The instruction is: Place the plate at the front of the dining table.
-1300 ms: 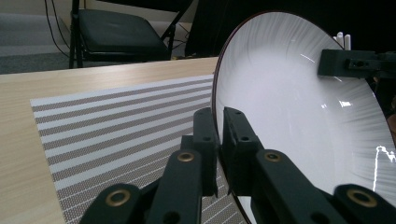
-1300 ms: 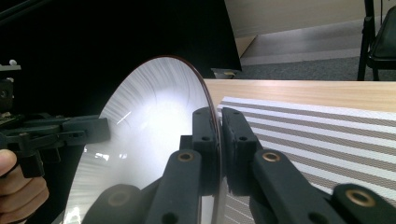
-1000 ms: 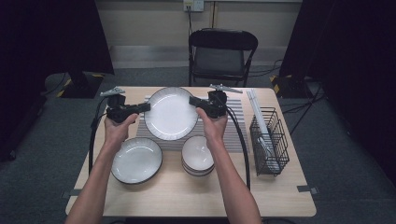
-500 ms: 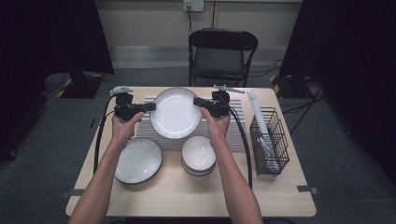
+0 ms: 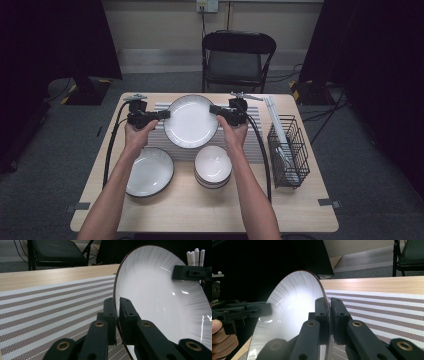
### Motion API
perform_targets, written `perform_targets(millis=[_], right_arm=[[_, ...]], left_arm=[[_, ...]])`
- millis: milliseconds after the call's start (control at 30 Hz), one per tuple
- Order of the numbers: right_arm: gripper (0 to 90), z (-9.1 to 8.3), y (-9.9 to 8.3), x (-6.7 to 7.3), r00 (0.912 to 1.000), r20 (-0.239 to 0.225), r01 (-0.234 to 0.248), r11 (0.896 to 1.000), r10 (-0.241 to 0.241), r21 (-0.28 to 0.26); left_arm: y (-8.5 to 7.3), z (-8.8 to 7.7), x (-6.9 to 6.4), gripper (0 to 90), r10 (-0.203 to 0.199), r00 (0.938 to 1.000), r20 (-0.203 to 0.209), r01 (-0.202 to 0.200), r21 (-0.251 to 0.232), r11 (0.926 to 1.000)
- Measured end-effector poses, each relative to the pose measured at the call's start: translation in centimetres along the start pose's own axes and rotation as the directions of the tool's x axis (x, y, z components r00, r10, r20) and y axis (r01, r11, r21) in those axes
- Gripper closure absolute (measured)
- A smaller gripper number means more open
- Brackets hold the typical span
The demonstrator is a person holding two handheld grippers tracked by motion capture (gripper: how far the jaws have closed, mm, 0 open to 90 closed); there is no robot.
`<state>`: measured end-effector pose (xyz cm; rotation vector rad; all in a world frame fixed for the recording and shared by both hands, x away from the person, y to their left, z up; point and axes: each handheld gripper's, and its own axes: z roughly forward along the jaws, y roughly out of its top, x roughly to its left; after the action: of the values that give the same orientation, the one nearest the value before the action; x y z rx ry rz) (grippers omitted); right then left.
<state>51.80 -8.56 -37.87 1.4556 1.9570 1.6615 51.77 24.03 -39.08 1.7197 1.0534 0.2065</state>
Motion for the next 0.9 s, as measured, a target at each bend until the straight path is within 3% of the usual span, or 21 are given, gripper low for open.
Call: perform_targets(millis=[900], right_arm=[[84.9,0.7,-1.5,-2.5,0.9998,-0.004,-0.018,1.000,0.019,0.025]], left_arm=[[-1.5,2.3,0.5,84.6,-0.011,0.9999,0.006,0.011,0.041,0.9991]])
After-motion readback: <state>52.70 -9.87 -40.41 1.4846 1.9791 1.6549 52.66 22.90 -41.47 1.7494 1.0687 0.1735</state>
